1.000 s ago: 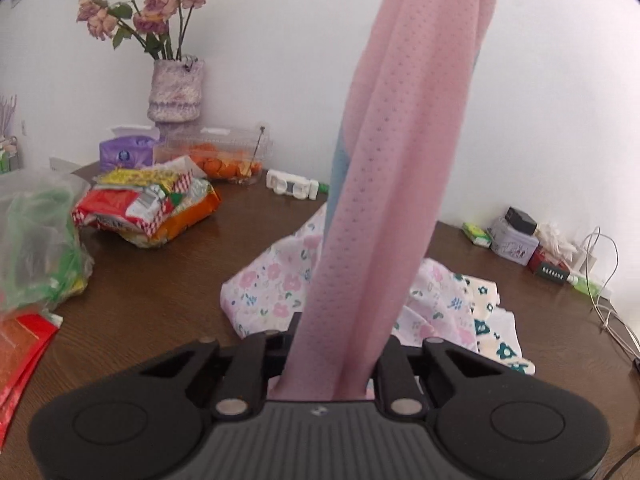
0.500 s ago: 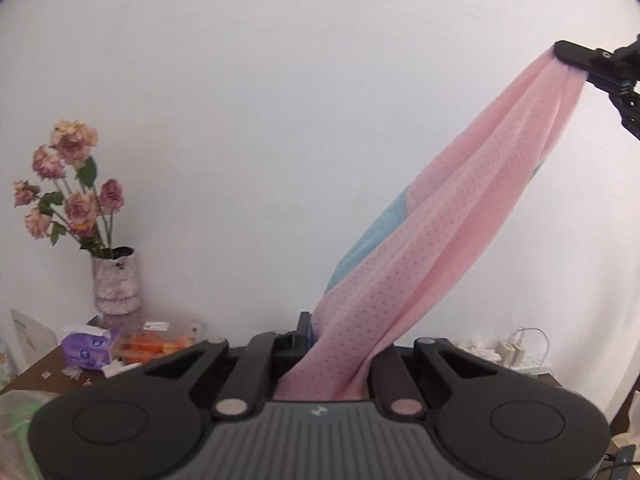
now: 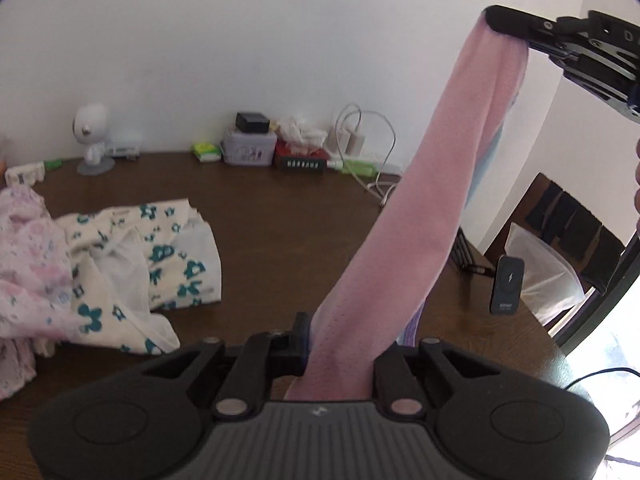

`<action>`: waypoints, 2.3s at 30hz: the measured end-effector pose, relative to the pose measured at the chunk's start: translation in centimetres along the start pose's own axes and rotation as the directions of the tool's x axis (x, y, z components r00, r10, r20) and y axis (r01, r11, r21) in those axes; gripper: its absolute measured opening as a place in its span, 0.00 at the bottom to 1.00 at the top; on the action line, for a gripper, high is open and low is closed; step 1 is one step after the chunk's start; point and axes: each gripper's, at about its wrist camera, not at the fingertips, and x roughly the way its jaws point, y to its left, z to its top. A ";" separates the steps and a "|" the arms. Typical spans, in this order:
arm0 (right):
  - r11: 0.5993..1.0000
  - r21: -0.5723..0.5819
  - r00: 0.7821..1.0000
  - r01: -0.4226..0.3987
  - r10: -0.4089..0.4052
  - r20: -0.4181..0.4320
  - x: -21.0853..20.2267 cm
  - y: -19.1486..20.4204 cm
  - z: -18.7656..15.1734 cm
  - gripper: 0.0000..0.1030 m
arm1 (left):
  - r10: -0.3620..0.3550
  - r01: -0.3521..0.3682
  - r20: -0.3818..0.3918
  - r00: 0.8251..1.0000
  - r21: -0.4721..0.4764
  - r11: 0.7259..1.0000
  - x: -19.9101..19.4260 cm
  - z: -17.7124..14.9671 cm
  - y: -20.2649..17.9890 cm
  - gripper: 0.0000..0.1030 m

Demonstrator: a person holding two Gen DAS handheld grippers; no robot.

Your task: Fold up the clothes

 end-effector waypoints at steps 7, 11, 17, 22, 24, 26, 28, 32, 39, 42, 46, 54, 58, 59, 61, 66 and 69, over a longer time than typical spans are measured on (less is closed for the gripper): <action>0.984 0.104 0.952 0.148 -0.113 -0.283 5.8 -5.3 -14.3 0.03 | 0.102 -0.104 -0.072 0.992 -0.026 0.994 9.3 -2.4 3.2 0.11; 0.966 0.187 0.941 0.177 -0.111 -0.318 8.8 -6.6 -17.8 0.03 | 0.158 -0.164 -0.072 0.985 -0.077 0.984 12.4 -0.3 4.7 0.12; 0.978 0.179 0.951 0.108 -0.048 -0.307 12.3 -5.6 -16.5 0.03 | 0.348 -0.347 -0.013 0.938 -0.116 0.931 13.8 2.8 10.7 0.11; 0.986 0.152 0.955 0.070 -0.022 -0.297 15.8 -3.8 -15.9 0.03 | 0.443 -0.442 -0.015 0.896 -0.128 0.888 15.0 5.6 13.9 0.09; 0.985 0.156 0.954 0.078 -0.028 -0.298 16.8 -3.7 -15.9 0.04 | 0.492 -0.490 -0.014 0.870 -0.116 0.864 15.9 6.7 14.4 0.09; 0.985 0.151 0.951 0.088 -0.038 -0.307 17.3 -3.7 -15.8 0.06 | 0.503 -0.501 -0.014 0.864 -0.121 0.857 16.4 7.3 14.6 0.10; 0.987 0.130 0.948 0.092 -0.047 -0.314 17.0 -3.8 -15.5 0.36 | 0.454 -0.448 0.020 0.891 -0.127 0.885 15.6 7.6 14.0 0.11; 0.999 0.045 0.955 0.028 -0.013 -0.297 14.8 -3.1 -15.0 1.00 | 0.419 -0.412 0.093 0.903 -0.082 0.907 13.7 7.9 11.5 0.37; 0.972 -0.072 0.867 -0.225 0.166 -0.469 13.1 5.0 -19.0 0.99 | 0.280 -0.280 0.115 0.953 -0.015 0.960 7.6 5.3 7.8 0.83; 0.952 -0.161 0.855 -0.262 0.151 -0.497 13.1 9.0 -20.8 0.96 | 0.276 -0.282 0.124 0.953 0.032 0.959 4.1 2.5 6.7 0.88; 0.951 -0.212 0.842 -0.227 0.082 -0.533 14.9 11.3 -22.3 0.79 | 0.331 -0.340 0.106 0.937 0.071 0.938 0.9 -1.5 5.6 0.90; 0.987 0.143 0.881 -0.069 0.128 -0.456 12.9 4.0 -20.6 0.06 | 0.306 -0.308 0.038 0.951 0.086 0.947 0.2 -5.7 6.2 0.89; 0.938 0.342 0.901 -0.053 0.192 -0.388 9.8 0.0 -20.7 0.06 | 0.169 -0.168 -0.017 0.985 0.041 0.985 2.3 -6.3 5.2 0.85; 0.926 0.374 0.904 -0.051 0.202 -0.377 9.2 -0.6 -20.9 0.06 | 0.144 -0.143 -0.025 0.989 0.039 0.989 2.7 -6.4 4.6 0.85; 0.898 0.438 0.911 -0.051 0.221 -0.347 8.1 -1.9 -20.9 0.06 | 0.095 -0.094 -0.025 0.995 0.057 0.994 3.0 -6.8 3.3 0.83; 0.863 0.504 0.932 -0.043 0.216 -0.292 6.4 -4.0 -20.2 0.06 | -0.067 0.067 -0.005 0.998 0.148 0.987 2.0 -8.8 -0.2 0.83; 0.851 0.522 0.932 -0.059 0.235 -0.277 6.2 -4.4 -20.0 0.06 | -0.107 0.106 -0.007 0.994 0.196 0.975 1.9 -10.1 -2.0 0.83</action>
